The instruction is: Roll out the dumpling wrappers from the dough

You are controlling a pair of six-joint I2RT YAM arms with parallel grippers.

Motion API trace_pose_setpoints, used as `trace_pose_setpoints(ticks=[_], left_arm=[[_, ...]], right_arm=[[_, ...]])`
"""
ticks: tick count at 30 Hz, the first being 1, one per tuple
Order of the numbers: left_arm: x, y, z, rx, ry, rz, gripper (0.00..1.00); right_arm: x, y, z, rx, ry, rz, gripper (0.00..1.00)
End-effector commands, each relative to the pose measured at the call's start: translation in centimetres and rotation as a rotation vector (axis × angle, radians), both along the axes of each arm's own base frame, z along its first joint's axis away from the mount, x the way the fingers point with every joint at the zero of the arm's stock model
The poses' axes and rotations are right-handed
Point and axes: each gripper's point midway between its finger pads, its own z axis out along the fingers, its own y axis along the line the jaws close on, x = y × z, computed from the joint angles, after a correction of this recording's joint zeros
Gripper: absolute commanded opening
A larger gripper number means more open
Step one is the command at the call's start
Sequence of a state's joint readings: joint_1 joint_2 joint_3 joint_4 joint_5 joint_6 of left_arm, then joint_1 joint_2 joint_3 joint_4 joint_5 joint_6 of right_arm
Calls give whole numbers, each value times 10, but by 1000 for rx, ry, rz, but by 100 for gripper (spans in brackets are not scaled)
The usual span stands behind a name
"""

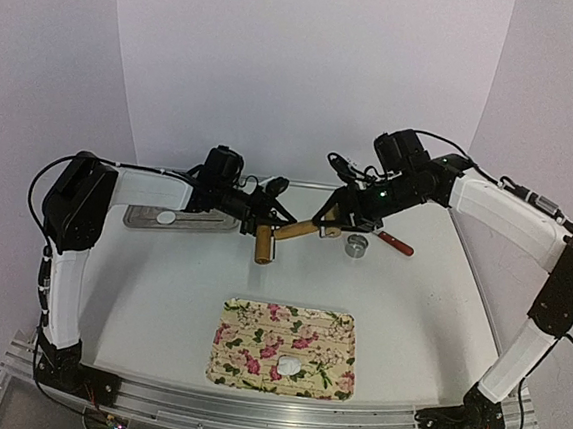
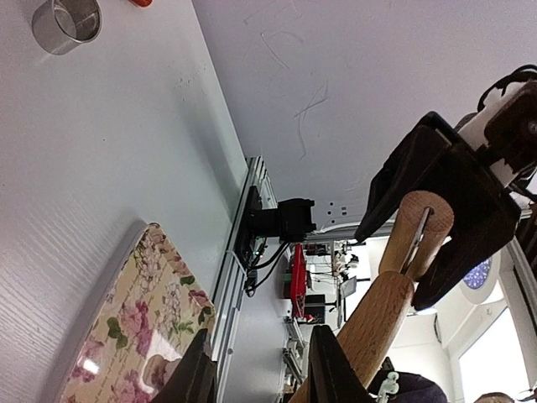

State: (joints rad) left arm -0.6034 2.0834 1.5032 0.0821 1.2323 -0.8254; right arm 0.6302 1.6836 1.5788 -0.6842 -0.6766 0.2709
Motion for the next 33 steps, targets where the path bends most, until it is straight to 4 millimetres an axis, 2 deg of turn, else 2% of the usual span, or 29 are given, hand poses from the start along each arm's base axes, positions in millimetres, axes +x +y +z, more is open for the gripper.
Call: trace_pose_setpoints(ticks=[1,7,13,16,20,29,33], left_arm=[[6,-3,6,47,96,58,0],[-2,-6,11,23,64,20,0],[-8,-7,24,-20,-53,14,0],[-7,-5,23,-12,-95,38,0],[-7,-1,18,9,-130,67,0],[-4,0,17,47,-133,92,0],[-2,0,14,66,-118,98,0]], right_arm=[[-46,45,34,173,-41,289,58],[-40,49,25,166,-14,271,67],[-26,57,20,161,38,206,72],[-18,55,22,155,51,158,77],[-8,48,19,153,103,94,78],[-1,48,8,127,141,48,65],[1,48,3,116,159,28,47]])
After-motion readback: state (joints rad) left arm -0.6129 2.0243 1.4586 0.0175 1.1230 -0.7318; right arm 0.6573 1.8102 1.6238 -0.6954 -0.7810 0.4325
